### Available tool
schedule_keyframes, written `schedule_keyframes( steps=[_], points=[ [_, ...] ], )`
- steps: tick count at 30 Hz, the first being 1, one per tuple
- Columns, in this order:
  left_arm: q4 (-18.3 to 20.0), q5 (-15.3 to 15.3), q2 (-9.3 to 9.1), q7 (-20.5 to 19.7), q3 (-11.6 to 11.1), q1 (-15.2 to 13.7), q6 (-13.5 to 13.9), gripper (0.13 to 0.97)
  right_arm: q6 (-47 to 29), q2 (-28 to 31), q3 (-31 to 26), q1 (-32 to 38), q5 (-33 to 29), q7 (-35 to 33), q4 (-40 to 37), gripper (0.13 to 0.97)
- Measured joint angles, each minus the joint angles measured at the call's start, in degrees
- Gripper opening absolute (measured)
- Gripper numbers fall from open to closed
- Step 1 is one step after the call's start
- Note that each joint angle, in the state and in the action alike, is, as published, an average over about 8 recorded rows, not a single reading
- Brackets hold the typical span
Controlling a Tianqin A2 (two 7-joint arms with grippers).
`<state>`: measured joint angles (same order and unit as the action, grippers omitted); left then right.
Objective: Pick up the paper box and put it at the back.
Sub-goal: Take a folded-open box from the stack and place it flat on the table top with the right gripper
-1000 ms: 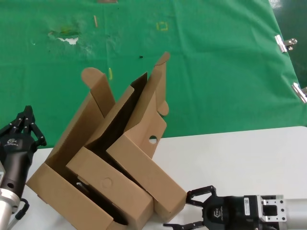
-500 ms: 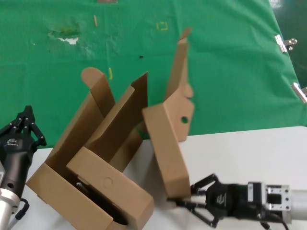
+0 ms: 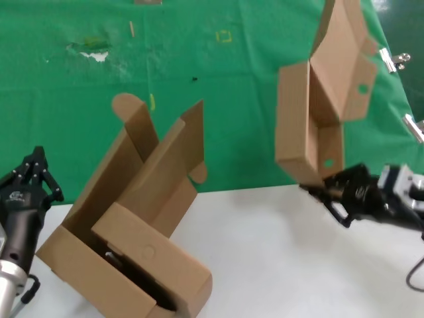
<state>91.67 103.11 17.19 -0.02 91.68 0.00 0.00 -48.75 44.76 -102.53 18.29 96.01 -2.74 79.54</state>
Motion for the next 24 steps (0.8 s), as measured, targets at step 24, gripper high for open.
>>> schedule_keyframes(
  steps=[24],
  points=[
    [0.0, 0.0, 0.0, 0.0, 0.0, 0.0, 0.0, 0.14, -3.26, -12.36, -32.07, 30.52, -62.35, 53.63, -9.86, 0.138]
  ],
)
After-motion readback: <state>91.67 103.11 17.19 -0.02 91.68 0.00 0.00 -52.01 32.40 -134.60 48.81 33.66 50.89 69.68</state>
